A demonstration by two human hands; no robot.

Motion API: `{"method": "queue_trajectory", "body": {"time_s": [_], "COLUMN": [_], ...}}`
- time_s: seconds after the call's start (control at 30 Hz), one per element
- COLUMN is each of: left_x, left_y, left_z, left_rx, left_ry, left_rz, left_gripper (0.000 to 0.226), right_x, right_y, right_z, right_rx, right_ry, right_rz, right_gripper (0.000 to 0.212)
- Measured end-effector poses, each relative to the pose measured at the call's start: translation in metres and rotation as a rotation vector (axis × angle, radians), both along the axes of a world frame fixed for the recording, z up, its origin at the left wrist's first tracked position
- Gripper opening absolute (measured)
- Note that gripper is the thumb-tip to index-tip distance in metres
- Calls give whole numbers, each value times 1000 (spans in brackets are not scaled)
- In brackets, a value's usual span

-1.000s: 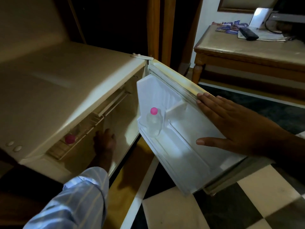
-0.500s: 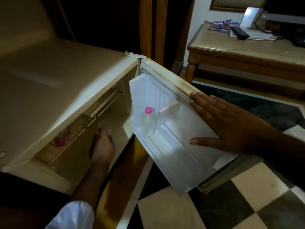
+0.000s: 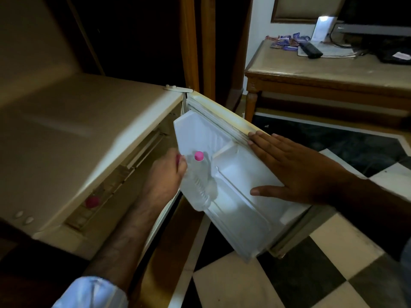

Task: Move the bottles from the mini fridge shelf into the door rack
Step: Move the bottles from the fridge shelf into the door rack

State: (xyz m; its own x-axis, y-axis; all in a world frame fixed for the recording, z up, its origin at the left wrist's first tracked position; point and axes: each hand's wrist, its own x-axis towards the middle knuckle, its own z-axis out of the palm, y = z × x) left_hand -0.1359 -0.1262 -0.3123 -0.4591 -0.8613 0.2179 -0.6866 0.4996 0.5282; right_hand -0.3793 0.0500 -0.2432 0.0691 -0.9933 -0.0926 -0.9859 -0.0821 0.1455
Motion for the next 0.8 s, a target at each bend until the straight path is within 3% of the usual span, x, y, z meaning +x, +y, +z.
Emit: {"method": "queue_trajectory", "body": {"time_s": [0.1, 0.3, 0.5, 0.7, 0.8], "left_x": [-26, -62, -75, -44, 4], "left_y": [-11, -18, -6, -1, 9], "left_z": [5, -46, -57, -55, -59], "left_rx": [-25, 149, 248, 270, 208], "left_ry": [-30, -153, -63, -17, 312], "left_rz": [-39, -196, -295, -153, 184], "left_gripper": [28, 29, 36, 59, 28], "right_x": [0, 0, -1, -1, -3], "right_y": [0, 0, 1, 1, 0], "right_z": [1, -1, -2, -1, -1], "right_rx": [2, -3, -11, -17, 0], "right_ry": [1, -14, -9, -32, -25], "right_rz": [-1, 5, 17, 29, 17], "right_gripper": [111, 112, 111, 113, 114]}}
